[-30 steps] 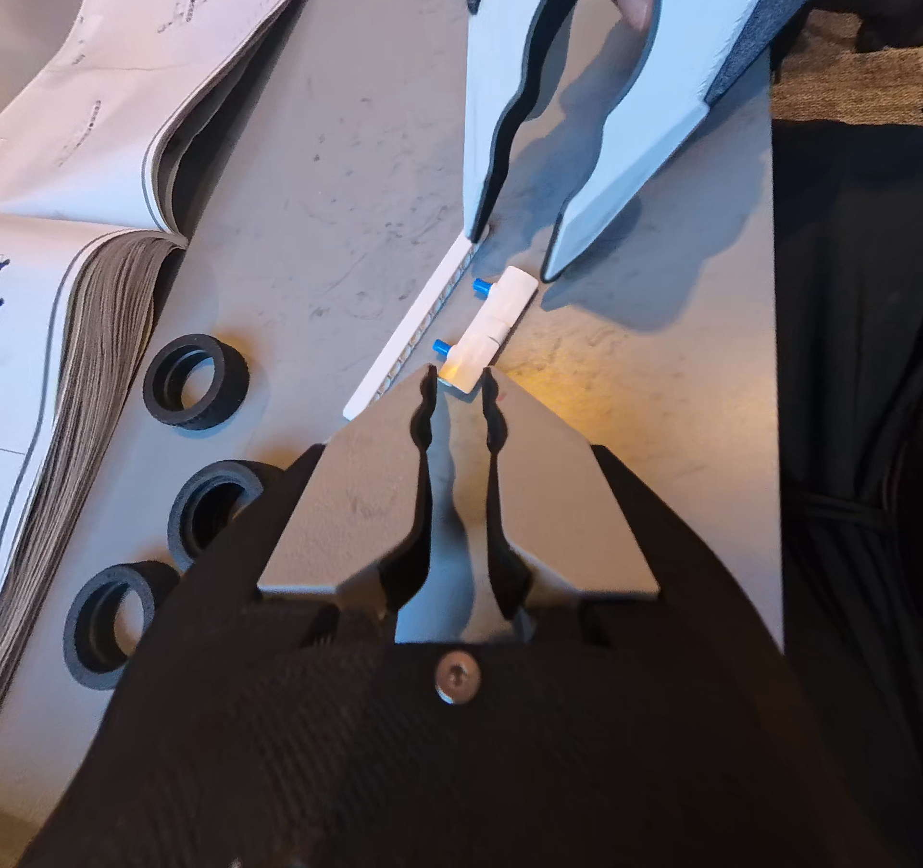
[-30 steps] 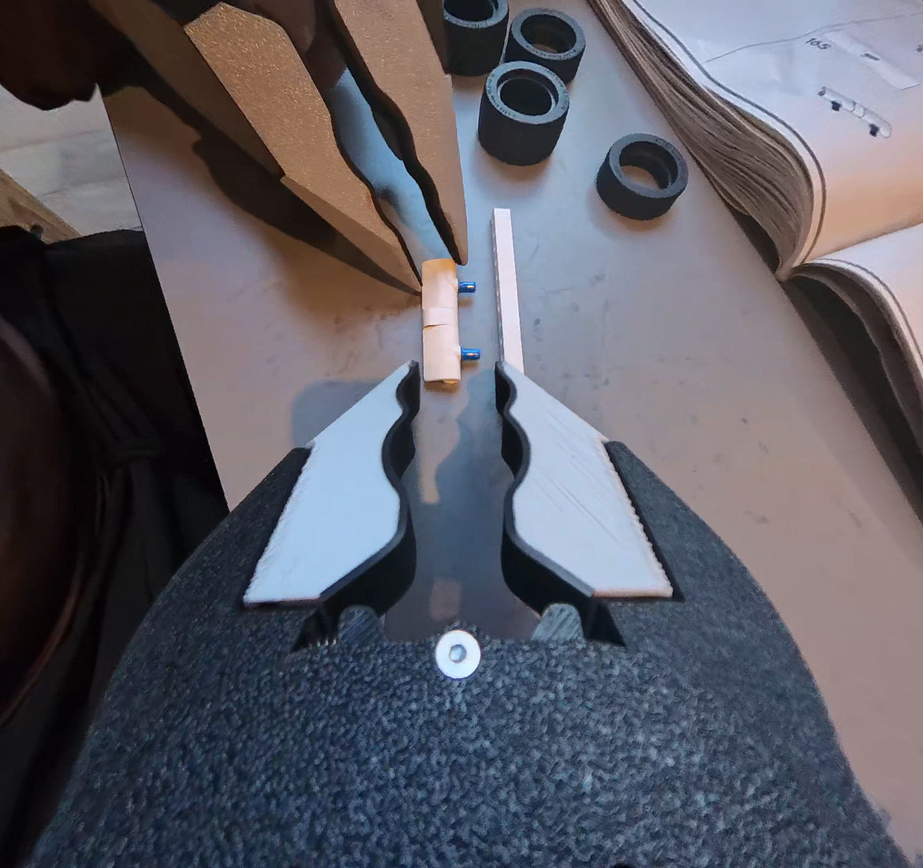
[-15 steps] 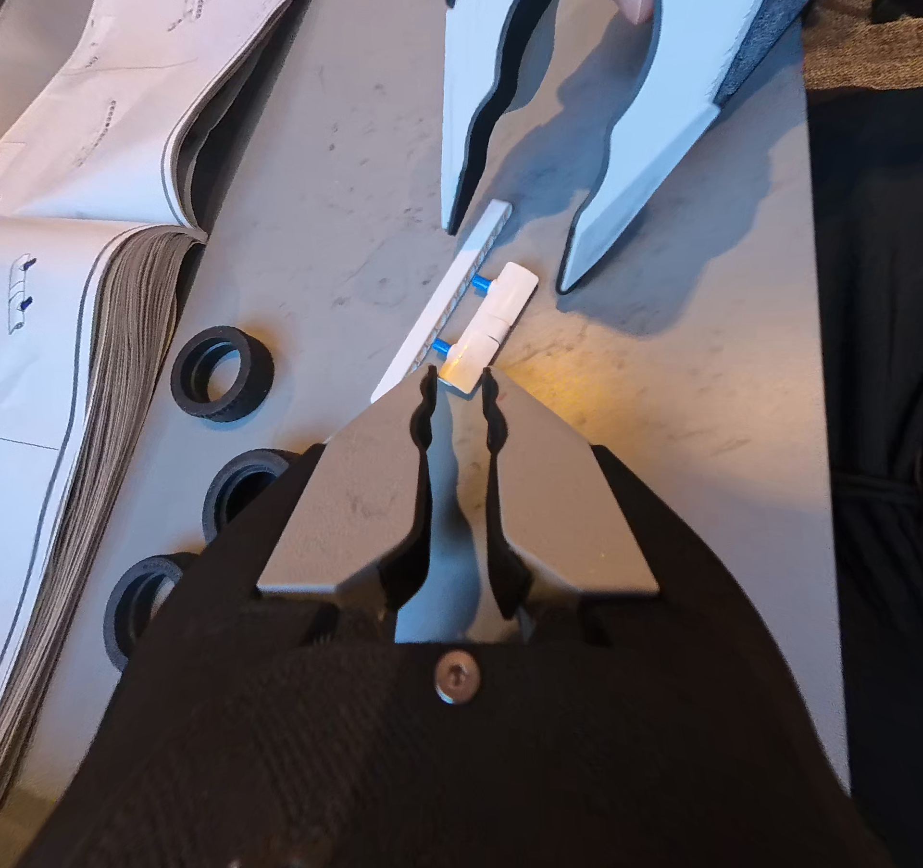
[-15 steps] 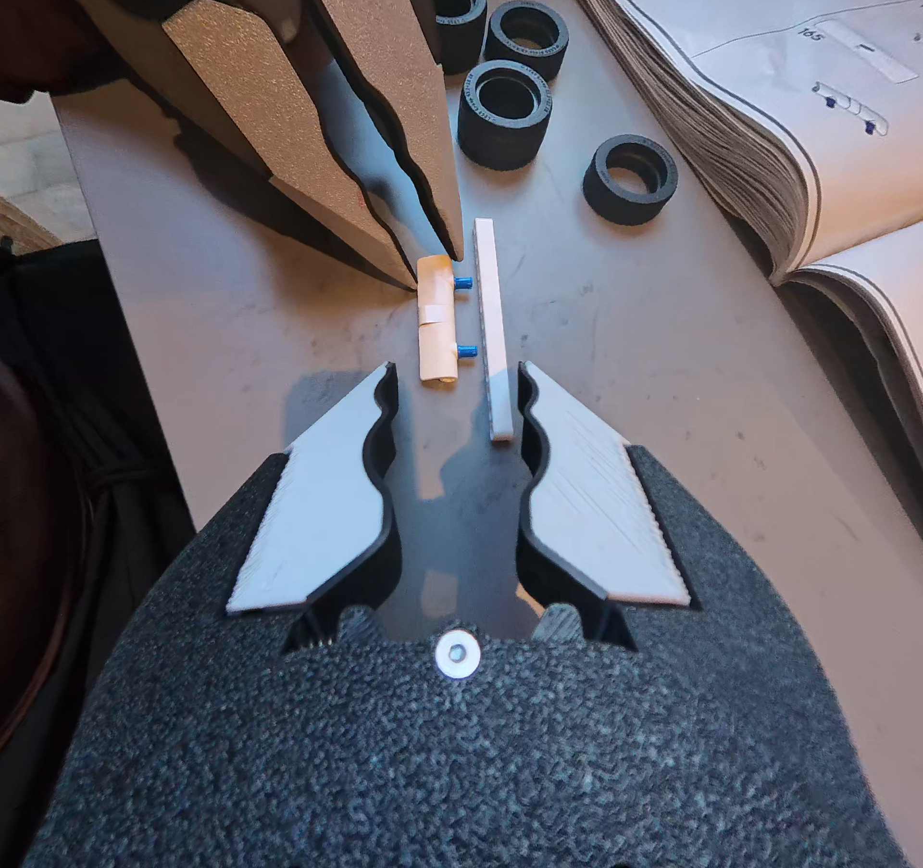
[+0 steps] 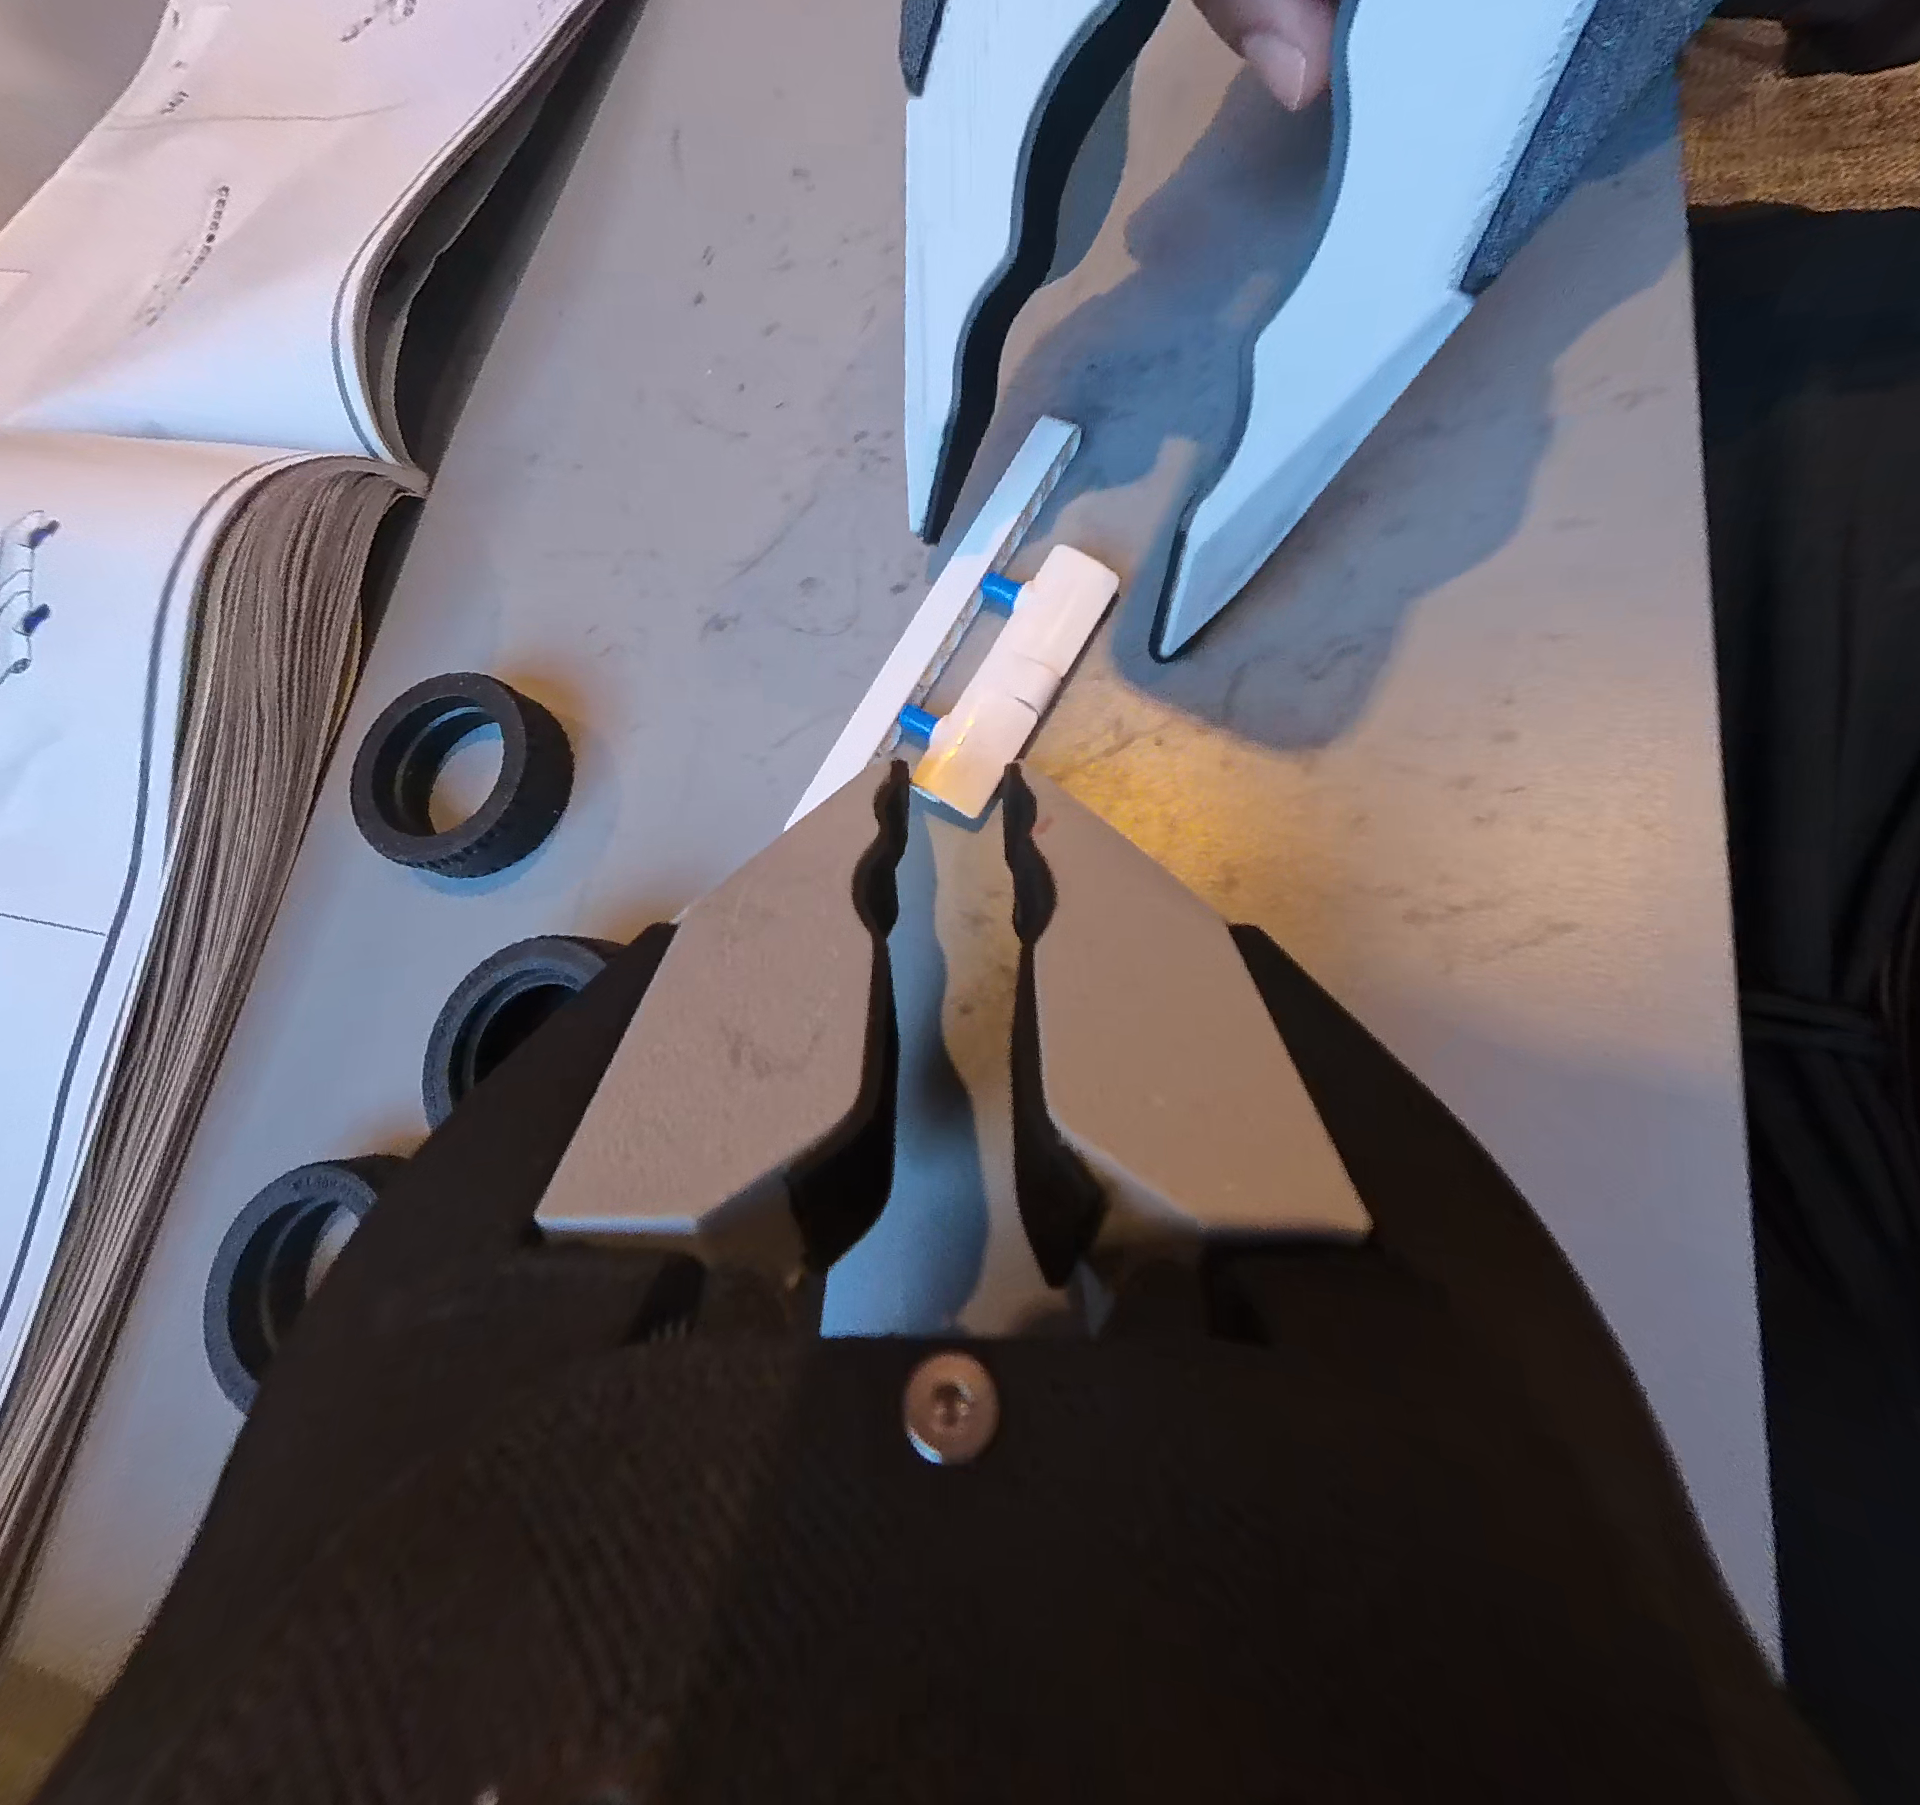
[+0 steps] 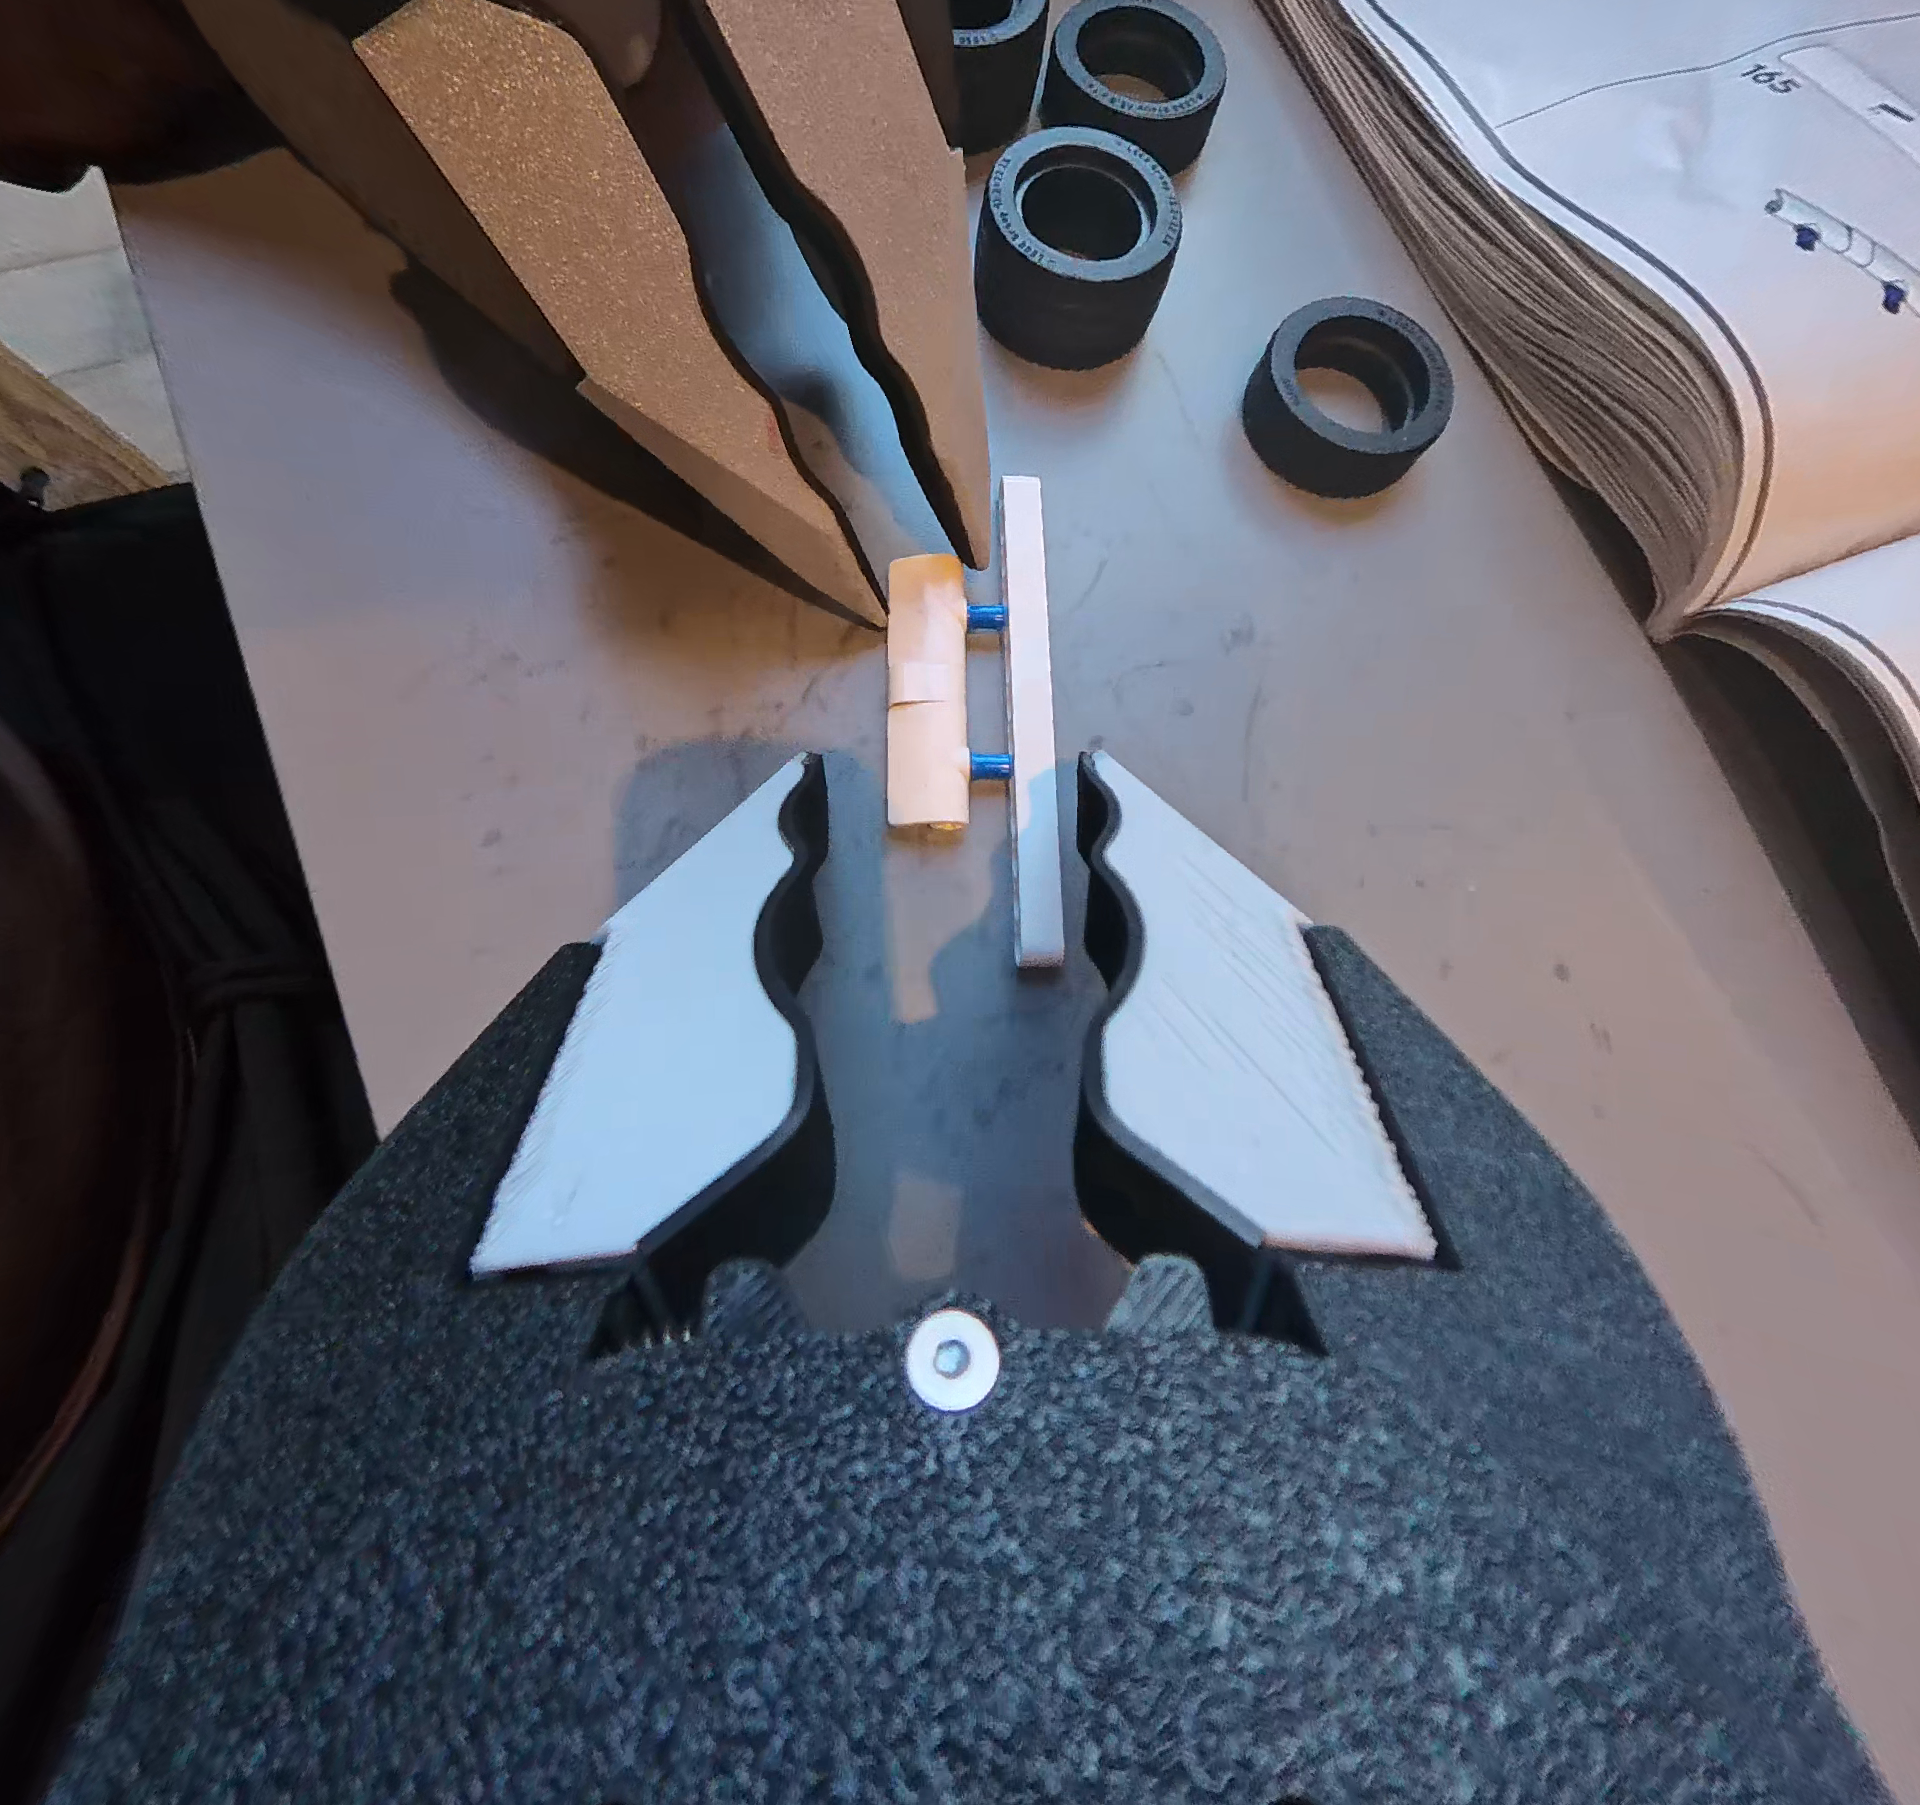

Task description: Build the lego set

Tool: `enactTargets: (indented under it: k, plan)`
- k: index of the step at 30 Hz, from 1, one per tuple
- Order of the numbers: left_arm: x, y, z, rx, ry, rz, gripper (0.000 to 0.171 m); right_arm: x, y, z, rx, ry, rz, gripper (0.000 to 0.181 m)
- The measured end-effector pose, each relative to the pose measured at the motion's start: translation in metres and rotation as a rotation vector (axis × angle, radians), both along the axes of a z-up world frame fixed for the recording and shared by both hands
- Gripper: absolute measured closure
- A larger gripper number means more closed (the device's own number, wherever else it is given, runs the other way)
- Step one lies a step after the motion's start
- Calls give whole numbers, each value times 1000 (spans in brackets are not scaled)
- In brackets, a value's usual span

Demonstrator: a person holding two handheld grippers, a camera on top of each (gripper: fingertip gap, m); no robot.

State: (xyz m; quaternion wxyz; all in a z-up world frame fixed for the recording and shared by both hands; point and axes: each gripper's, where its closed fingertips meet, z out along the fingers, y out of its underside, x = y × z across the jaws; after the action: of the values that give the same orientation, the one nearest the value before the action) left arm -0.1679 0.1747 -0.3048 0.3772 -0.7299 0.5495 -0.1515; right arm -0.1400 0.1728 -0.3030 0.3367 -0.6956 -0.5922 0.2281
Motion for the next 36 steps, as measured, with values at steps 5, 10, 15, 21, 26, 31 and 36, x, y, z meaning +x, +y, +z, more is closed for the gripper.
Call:
enactTargets:
  k: [5,10,15,21,26,31,36]
  plan:
    - [0,0,0,-25,-9,0,156,-2,-1,-1,8,-7,20,137]
    - [0,1,0,-42,-15,0,156,-2,0,-2,1,-7,24,138]
    - [-1,4,2,8,-10,18,143,-2,-1,-1,9,0,32,139]
    - [0,-1,5,52,-9,-22,131,-2,0,-1,8,2,32,139]
    - [-10,5,4,80,45,-48,133,-2,0,3,15,26,26,139]
    - [-7,5,1,33,40,-85,148,-3,-1,-2,-8,2,40,137]
    - [-4,7,1,47,28,-90,155,-4,-1,-3,-35,3,46,137]
